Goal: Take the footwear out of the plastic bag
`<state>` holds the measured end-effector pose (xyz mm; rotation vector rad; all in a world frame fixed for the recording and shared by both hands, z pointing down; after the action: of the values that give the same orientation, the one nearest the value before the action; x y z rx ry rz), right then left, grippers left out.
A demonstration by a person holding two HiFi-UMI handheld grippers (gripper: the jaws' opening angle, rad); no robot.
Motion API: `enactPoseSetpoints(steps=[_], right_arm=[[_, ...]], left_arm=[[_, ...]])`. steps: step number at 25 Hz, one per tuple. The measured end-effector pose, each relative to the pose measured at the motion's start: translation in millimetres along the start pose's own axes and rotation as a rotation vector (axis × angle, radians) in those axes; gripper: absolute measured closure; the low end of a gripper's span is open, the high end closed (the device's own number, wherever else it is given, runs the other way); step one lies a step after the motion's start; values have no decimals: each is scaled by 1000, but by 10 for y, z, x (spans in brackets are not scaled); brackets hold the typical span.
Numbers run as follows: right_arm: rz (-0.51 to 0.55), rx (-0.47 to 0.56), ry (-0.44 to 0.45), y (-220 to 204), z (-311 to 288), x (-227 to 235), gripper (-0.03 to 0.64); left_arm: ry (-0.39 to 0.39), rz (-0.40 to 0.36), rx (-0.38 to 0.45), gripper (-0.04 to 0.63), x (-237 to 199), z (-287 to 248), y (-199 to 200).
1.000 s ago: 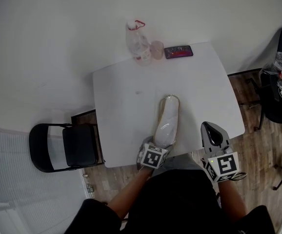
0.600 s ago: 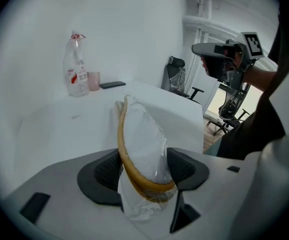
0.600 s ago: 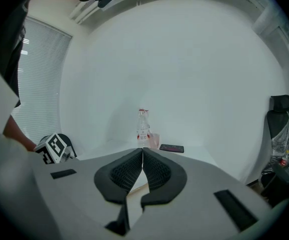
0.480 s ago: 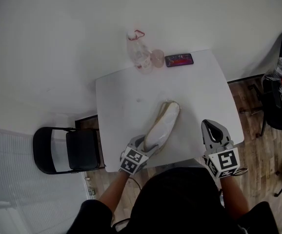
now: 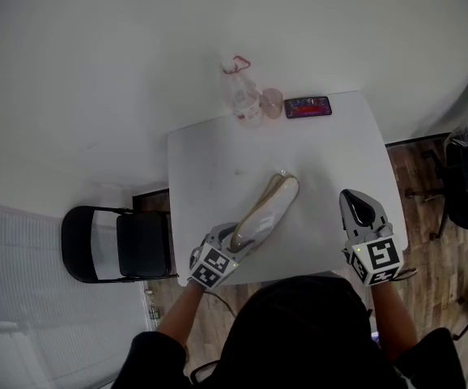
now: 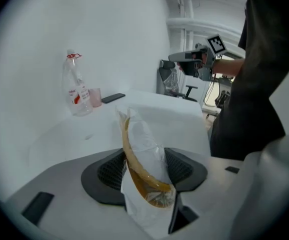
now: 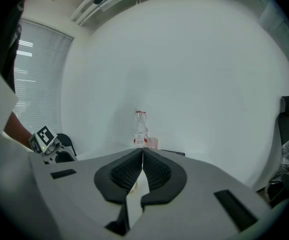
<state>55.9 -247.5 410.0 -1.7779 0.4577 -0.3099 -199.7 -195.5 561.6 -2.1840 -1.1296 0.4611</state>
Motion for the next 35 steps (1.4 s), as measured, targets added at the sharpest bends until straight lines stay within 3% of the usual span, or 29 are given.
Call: enactPoseSetpoints(steps=[3, 6, 12, 17, 23, 24, 25, 29, 35], right_arm=[[8, -6, 22, -28, -52, -27, 597], [17, -12, 36, -58, -121, -44, 598], [64, -59, 155, -206, -272, -18, 597], [84, -143, 277, -444, -413, 177, 595], [58, -94, 410, -608, -596, 395, 590], [60, -88, 455, -592, -618, 395, 550], [64, -87, 504, -573, -630, 393, 460], [68, -94, 633, -466, -631, 510, 445], [-141, -47, 845, -175, -518, 574, 445]], left_arm=[[73, -136, -74, 345, -33, -60, -121], [112, -205, -71, 345, -68, -120, -124], [94, -191, -3, 353, -108, -160, -59], [95, -271, 102, 377, -130, -58, 68], [20, -339, 258, 388, -90, 206, 422], [3, -351, 280, 388, -77, 270, 501], [-16, -359, 307, 388, -56, 343, 596], [-130, -350, 431, 390, 57, 653, 1024], [-259, -301, 497, 393, 140, 866, 1346]])
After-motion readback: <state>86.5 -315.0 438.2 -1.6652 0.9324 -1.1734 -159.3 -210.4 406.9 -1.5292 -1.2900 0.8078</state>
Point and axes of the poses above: the fingertips, and each gripper's own axes: z backward along the fingers, x to its right, y out of its top, the point moved 2 cm from there along z, backward along the fingers, and after that the axes turned 3 degrees about z, right-handed, at the moved point
